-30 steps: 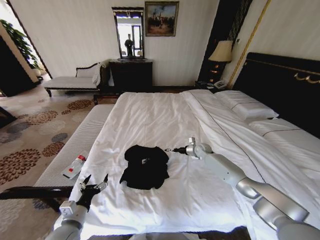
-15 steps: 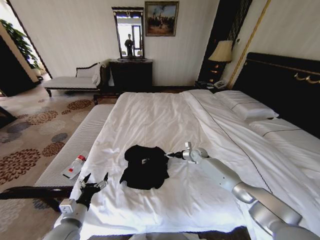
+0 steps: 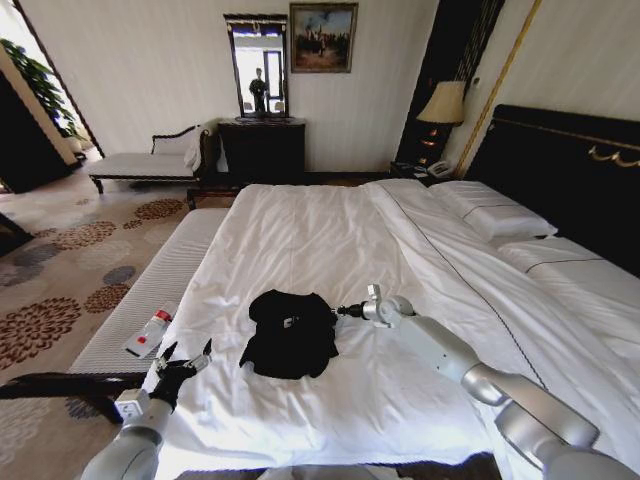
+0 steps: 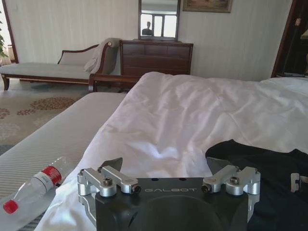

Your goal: Fold the clothes on the bed.

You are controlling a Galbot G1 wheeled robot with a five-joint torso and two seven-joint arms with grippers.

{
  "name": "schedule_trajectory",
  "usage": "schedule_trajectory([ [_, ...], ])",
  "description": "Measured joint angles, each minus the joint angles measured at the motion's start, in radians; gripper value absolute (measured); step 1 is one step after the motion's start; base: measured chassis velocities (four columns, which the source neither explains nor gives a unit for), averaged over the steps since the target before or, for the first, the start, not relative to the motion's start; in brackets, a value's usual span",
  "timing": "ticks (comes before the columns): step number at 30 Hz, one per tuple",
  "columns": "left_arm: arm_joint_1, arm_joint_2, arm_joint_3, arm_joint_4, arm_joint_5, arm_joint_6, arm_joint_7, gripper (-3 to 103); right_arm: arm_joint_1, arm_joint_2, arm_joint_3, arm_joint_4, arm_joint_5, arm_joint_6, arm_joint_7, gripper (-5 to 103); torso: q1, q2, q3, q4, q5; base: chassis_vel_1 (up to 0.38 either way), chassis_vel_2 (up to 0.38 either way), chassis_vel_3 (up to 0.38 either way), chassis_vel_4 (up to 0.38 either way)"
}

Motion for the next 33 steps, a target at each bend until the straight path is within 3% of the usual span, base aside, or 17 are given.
schedule_trajectory([
  [10,-0.038,0.022,0.007,0.013,-0.088,0.032,-0.019,98,-0.001,-0.003,0.003,0.017,0.005,0.004,0.000,0,0.000,0.000,0.000,0.0000,0.0000,0.000,0.000,0.000,0.000],
  [14,-0.112,0.090,0.021,0.042,-0.217,0.067,-0.019,98,0.002,-0.013,0.005,0.028,0.009,0.007,0.000,0,0.000,0.000,0.000,0.0000,0.0000,0.000,0.000,0.000,0.000],
  [15,-0.112,0.090,0.021,0.042,-0.217,0.067,-0.019,98,0.002,-0.013,0.005,0.028,0.009,0.007,0.000,0,0.000,0.000,0.000,0.0000,0.0000,0.000,0.000,0.000,0.000],
  [19,-0.237,0.199,0.060,0.102,-0.413,0.108,-0.011,98,0.010,-0.017,-0.002,0.034,0.015,0.007,0.004,0,0.000,0.000,0.000,0.0000,0.0002,0.000,0.000,0.000,0.000],
  [20,-0.237,0.199,0.060,0.102,-0.413,0.108,-0.011,98,0.010,-0.017,-0.002,0.034,0.015,0.007,0.004,0,0.000,0.000,0.000,0.0000,0.0002,0.000,0.000,0.000,0.000],
  [23,-0.358,0.267,0.122,0.175,-0.561,0.143,-0.024,100,0.015,-0.017,-0.004,0.034,0.017,0.007,0.006,0,0.000,0.000,0.000,-0.0001,-0.0002,0.000,0.000,0.000,0.000],
  [27,-0.490,0.315,0.205,0.263,-0.660,0.189,-0.030,97,0.016,-0.024,-0.005,0.035,0.019,0.007,0.008,0,0.000,0.000,0.000,0.0000,-0.0001,0.000,0.000,0.000,0.000],
  [33,-0.704,0.359,0.367,0.402,-0.675,0.220,0.025,95,0.016,-0.026,-0.005,0.037,0.023,0.007,0.014,0,0.000,0.000,0.000,-0.0001,0.0003,0.000,0.000,0.000,0.000],
])
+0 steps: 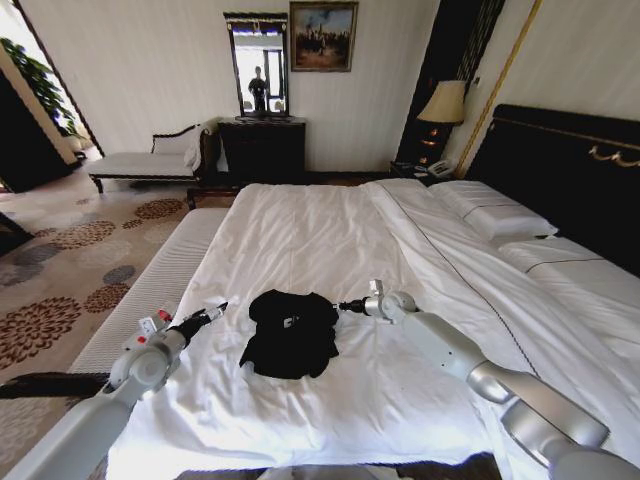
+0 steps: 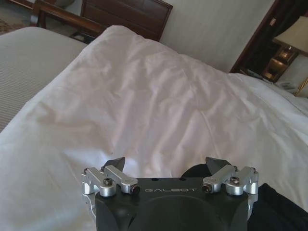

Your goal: Fold the clothes on the bed.

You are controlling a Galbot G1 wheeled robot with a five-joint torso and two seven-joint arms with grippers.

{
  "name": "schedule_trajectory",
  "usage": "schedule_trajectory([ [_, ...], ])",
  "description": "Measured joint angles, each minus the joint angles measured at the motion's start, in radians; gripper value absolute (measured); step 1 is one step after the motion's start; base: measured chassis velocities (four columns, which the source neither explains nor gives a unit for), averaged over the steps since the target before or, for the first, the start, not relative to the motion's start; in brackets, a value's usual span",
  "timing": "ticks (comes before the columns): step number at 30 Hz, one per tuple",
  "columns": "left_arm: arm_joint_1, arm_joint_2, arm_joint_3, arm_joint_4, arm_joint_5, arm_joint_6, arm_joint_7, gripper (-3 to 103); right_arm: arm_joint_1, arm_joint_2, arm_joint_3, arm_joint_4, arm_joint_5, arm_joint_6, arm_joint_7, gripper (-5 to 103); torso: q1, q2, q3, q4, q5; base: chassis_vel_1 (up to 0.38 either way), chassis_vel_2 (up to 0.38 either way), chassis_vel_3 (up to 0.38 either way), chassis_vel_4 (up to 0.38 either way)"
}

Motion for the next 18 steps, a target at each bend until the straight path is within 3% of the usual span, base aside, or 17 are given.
schedule_trajectory([
  [2,-0.047,0.004,0.047,0.036,-0.001,0.006,0.015,94,0.000,0.001,0.000,0.000,0.004,0.000,0.002,0,0.000,0.000,0.000,0.0001,-0.0003,0.000,0.000,0.000,0.000],
  [6,-0.243,-0.039,0.274,0.185,0.013,0.014,0.046,93,-0.005,0.008,0.002,0.002,0.008,-0.003,0.011,0,0.000,0.000,0.000,0.0000,-0.0006,0.000,0.000,0.000,0.000],
  [14,-0.411,-0.151,0.392,0.301,-0.027,0.029,0.013,93,-0.017,0.022,0.017,0.003,0.007,-0.008,0.015,0,0.000,0.000,0.000,-0.0002,-0.0001,0.000,0.000,0.000,0.000],
  [18,-0.434,-0.158,0.415,0.329,-0.037,0.040,0.000,93,-0.023,0.028,0.027,0.001,0.005,-0.008,0.015,0,0.000,0.000,0.000,-0.0001,0.0000,0.000,0.000,0.000,0.000],
])
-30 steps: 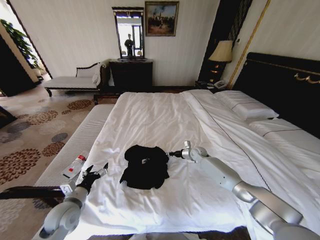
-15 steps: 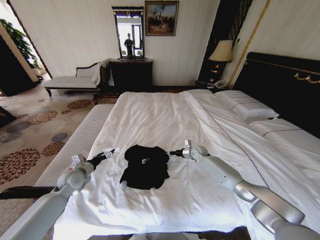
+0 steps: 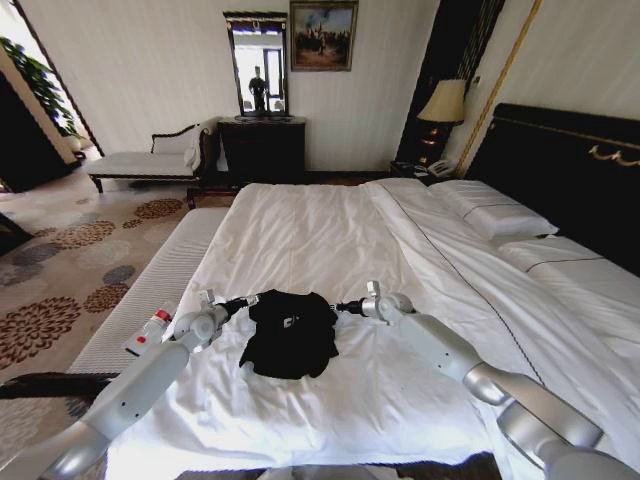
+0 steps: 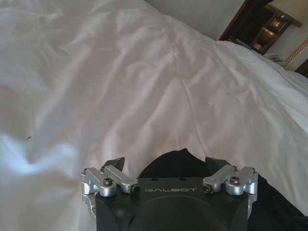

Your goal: Fold the clothes on the bed.

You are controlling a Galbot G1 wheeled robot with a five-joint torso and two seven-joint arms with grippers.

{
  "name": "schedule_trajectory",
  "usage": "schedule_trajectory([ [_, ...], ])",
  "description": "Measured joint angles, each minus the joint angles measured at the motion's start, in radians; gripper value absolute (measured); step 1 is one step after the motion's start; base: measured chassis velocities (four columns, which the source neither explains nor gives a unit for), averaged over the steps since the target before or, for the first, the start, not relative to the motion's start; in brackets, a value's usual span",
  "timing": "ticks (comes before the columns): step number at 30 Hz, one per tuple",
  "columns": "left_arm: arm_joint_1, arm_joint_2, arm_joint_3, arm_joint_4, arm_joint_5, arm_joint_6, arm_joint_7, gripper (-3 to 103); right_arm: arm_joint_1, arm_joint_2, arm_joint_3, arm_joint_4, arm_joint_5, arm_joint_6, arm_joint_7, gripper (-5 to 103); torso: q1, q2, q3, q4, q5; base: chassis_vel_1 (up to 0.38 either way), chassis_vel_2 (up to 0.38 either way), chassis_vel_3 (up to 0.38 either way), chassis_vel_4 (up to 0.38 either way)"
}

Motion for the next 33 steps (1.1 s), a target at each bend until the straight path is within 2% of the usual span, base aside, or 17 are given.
schedule_trajectory([
  [4,-0.008,0.000,0.015,0.025,-0.003,0.008,-0.002,96,-0.004,0.004,0.009,-0.005,-0.006,0.000,0.000,0,0.000,0.000,0.000,0.0005,-0.0003,0.000,0.000,0.000,0.000],
  [10,-0.029,-0.011,0.045,0.058,-0.015,0.028,-0.002,92,-0.005,0.004,0.012,-0.008,-0.010,0.000,-0.002,0,0.000,0.000,0.000,0.0002,-0.0001,0.000,0.000,0.000,0.000],
  [14,-0.044,-0.027,0.055,0.080,-0.032,0.062,-0.009,86,-0.005,0.002,0.013,-0.008,-0.010,0.000,-0.003,0,0.000,0.000,0.000,0.0003,-0.0002,0.000,0.000,0.000,0.000],
  [16,-0.053,-0.038,0.061,0.092,-0.036,0.075,-0.013,76,-0.007,0.001,0.017,-0.005,-0.011,0.000,-0.002,0,0.000,0.000,0.000,0.0003,-0.0003,0.000,0.000,0.000,0.000],
  [19,-0.062,-0.046,0.070,0.103,-0.036,0.083,-0.014,70,-0.013,0.001,0.021,0.001,-0.011,0.000,0.000,0,0.000,0.000,0.000,0.0001,-0.0001,0.000,0.000,0.000,0.000],
  [22,-0.064,-0.055,0.077,0.108,-0.035,0.098,-0.025,54,-0.018,-0.003,0.024,0.008,-0.012,0.000,0.004,0,0.000,0.000,0.000,0.0003,-0.0002,0.000,0.000,0.000,0.000],
  [23,-0.064,-0.055,0.077,0.108,-0.035,0.098,-0.025,54,-0.018,-0.003,0.024,0.008,-0.012,0.000,0.004,0,0.000,0.000,0.000,0.0003,-0.0002,0.000,0.000,0.000,0.000],
  [26,-0.064,-0.068,0.075,0.104,-0.025,0.104,-0.041,38,-0.023,-0.006,0.031,0.007,-0.015,0.001,0.004,0,0.000,0.000,0.000,0.0003,-0.0003,0.000,0.000,0.000,0.000],
  [29,-0.065,-0.071,0.075,0.103,-0.023,0.105,-0.046,32,-0.025,-0.006,0.035,0.004,-0.018,0.001,0.004,0,0.000,0.000,0.000,0.0001,-0.0003,0.000,0.000,0.000,0.000],
  [31,-0.067,-0.071,0.076,0.103,-0.018,0.105,-0.045,22,-0.027,-0.003,0.035,0.004,-0.020,0.002,0.004,0,0.000,0.000,0.000,0.0001,-0.0001,0.000,0.000,0.000,0.000],
  [32,-0.067,-0.071,0.076,0.103,-0.018,0.105,-0.045,22,-0.027,-0.003,0.035,0.004,-0.020,0.002,0.004,0,0.000,0.000,0.000,0.0001,-0.0001,0.000,0.000,0.000,0.000],
  [33,-0.067,-0.070,0.076,0.101,-0.013,0.105,-0.045,16,-0.028,-0.001,0.035,0.003,-0.022,0.002,0.004,0,0.000,0.000,0.000,0.0002,-0.0003,0.000,0.000,0.000,0.000],
])
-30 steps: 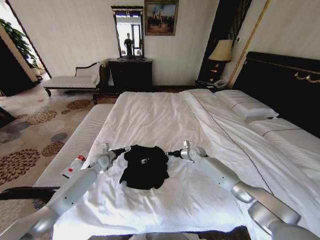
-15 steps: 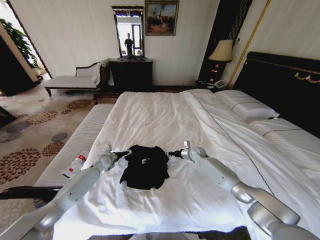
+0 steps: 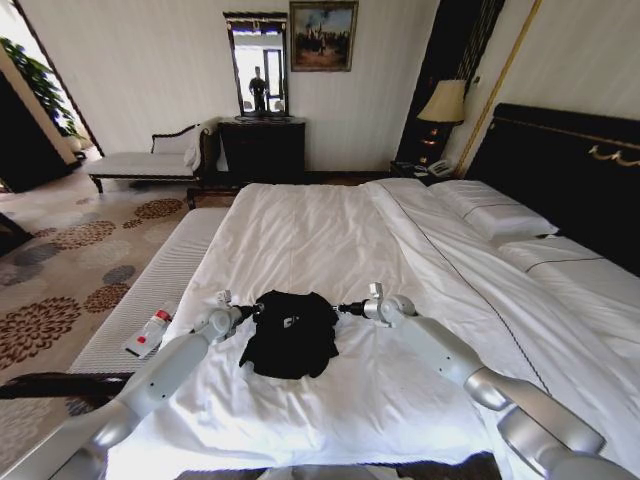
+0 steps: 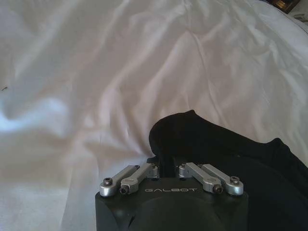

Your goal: Fold the clothes on the bed.

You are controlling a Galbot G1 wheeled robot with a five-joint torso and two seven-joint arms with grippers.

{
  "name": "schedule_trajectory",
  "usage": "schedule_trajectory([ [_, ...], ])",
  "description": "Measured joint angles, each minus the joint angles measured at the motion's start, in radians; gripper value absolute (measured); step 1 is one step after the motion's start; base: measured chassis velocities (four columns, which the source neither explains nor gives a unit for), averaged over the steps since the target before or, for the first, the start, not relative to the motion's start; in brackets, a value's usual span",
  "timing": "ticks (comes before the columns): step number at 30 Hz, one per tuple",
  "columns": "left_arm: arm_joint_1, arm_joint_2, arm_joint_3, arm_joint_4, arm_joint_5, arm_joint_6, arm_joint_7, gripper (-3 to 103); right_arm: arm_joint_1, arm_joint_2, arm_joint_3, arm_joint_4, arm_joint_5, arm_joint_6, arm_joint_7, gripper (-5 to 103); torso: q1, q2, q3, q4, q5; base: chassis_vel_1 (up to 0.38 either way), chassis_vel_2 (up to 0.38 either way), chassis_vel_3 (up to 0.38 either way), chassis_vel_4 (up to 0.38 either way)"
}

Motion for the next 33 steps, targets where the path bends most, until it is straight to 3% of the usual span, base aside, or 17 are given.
schedule_trajectory([
  [4,0.004,0.000,-0.001,-0.015,0.006,-0.001,-0.006,2,-0.002,0.002,0.005,-0.005,-0.004,0.002,-0.002,0,0.000,0.000,0.000,0.0000,0.0000,0.000,0.000,0.000,0.000],
  [6,0.005,0.001,-0.001,-0.018,0.007,-0.002,-0.007,1,-0.003,0.002,0.008,-0.005,-0.004,0.003,-0.002,0,0.000,0.000,0.000,-0.0001,0.0000,0.000,0.000,0.000,0.000],
  [22,0.032,0.025,-0.020,-0.075,0.029,-0.016,-0.020,1,-0.021,-0.010,0.023,0.027,-0.013,0.033,0.006,0,0.000,0.000,0.000,0.0000,0.0000,0.000,0.000,0.000,0.000],
  [33,-0.026,0.100,-0.048,-0.204,0.076,-0.025,-0.051,1,-0.001,-0.081,0.064,0.210,0.004,0.119,0.102,0,0.000,0.000,0.000,0.0001,-0.0001,0.000,0.000,0.000,0.000],
])
